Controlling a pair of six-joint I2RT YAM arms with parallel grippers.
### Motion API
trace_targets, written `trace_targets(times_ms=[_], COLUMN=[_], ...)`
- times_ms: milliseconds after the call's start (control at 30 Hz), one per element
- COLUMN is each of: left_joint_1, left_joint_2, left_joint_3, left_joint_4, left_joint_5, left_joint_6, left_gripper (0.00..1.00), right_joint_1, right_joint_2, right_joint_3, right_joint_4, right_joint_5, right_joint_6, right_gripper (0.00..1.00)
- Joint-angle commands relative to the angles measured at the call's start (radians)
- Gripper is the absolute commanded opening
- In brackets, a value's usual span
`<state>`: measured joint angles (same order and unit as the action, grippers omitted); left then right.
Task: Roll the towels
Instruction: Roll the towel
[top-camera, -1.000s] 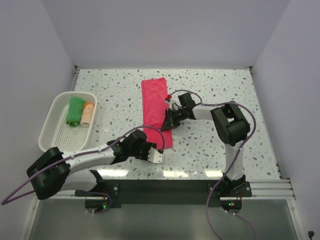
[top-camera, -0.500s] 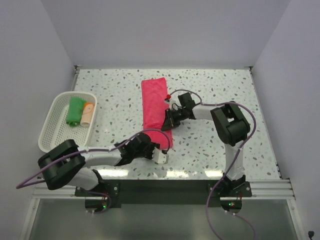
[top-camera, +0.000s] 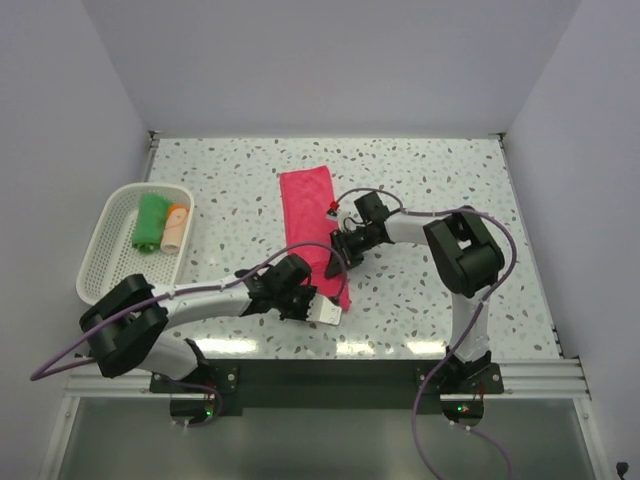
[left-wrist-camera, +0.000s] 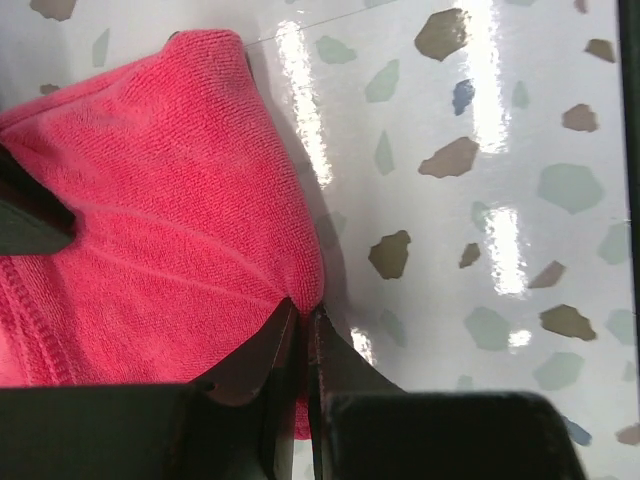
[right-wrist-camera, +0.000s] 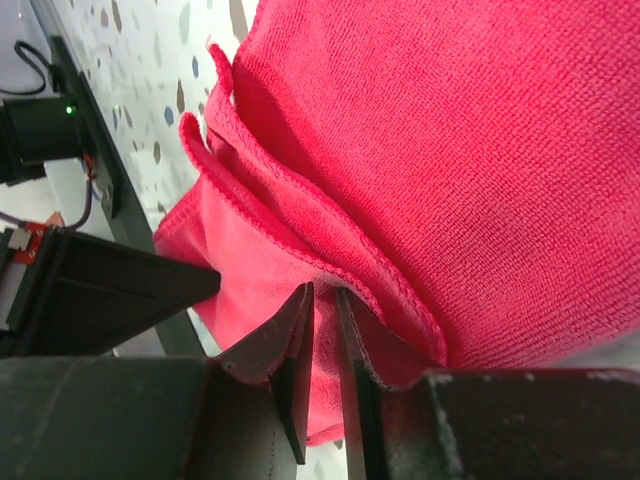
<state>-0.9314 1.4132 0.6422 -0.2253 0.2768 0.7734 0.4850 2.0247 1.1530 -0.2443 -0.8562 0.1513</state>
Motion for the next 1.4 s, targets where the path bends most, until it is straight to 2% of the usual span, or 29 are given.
trace_targets(times_ms=[0, 133, 367, 633, 700, 867, 1000, 1200, 1300, 1367], left_joint_1=[0.040, 0.158, 0.261, 0.377, 0.411, 0.457, 0.470, 0.479, 0.485, 0.491], left_joint_2=[-0.022, 0.006, 0.091, 0.243, 0.291, 0.383, 0.414, 0.454, 0.474, 0.484], left_joint_3=[0.056, 0.126, 0.287, 0.428, 0.462, 0.530, 0.554, 0.567, 0.567, 0.565], left_joint_4=[-0.149, -0.189, -0.255, -0.290, -0.290, -0.284, -0.270, -0.258, -0.249, -0.243], left_joint_5=[0.163, 0.268, 0.383, 0.424, 0.429, 0.446, 0.441, 0.420, 0.415, 0.417], left_joint_6=[-0.069, -0.097, -0.117, -0.108, -0.105, -0.117, -0.112, -0.112, -0.115, -0.118], left_gripper=[0.00, 0.00, 0.00, 0.03, 0.04, 0.07, 0.12, 0.13, 0.14, 0.15], right_joint_1=[-0.002, -0.003, -0.019, -0.092, -0.097, -0.094, -0.086, -0.066, -0.059, -0.051], right_joint_2=[-0.043, -0.086, -0.168, -0.215, -0.216, -0.205, -0.173, -0.098, -0.080, -0.063], right_joint_3=[-0.018, 0.023, 0.120, 0.178, 0.172, 0.128, 0.093, 0.083, 0.067, 0.056], right_joint_4=[-0.136, -0.177, -0.275, -0.320, -0.320, -0.267, -0.188, -0.133, -0.118, -0.110], right_joint_5=[0.046, 0.031, 0.108, 0.125, 0.111, 0.066, 0.046, 0.009, 0.028, 0.061], right_joint_6=[-0.097, -0.130, -0.205, -0.234, -0.236, -0.205, -0.159, -0.094, -0.107, -0.116], right_gripper=[0.22, 0.29, 0.41, 0.52, 0.57, 0.61, 0.62, 0.60, 0.51, 0.42])
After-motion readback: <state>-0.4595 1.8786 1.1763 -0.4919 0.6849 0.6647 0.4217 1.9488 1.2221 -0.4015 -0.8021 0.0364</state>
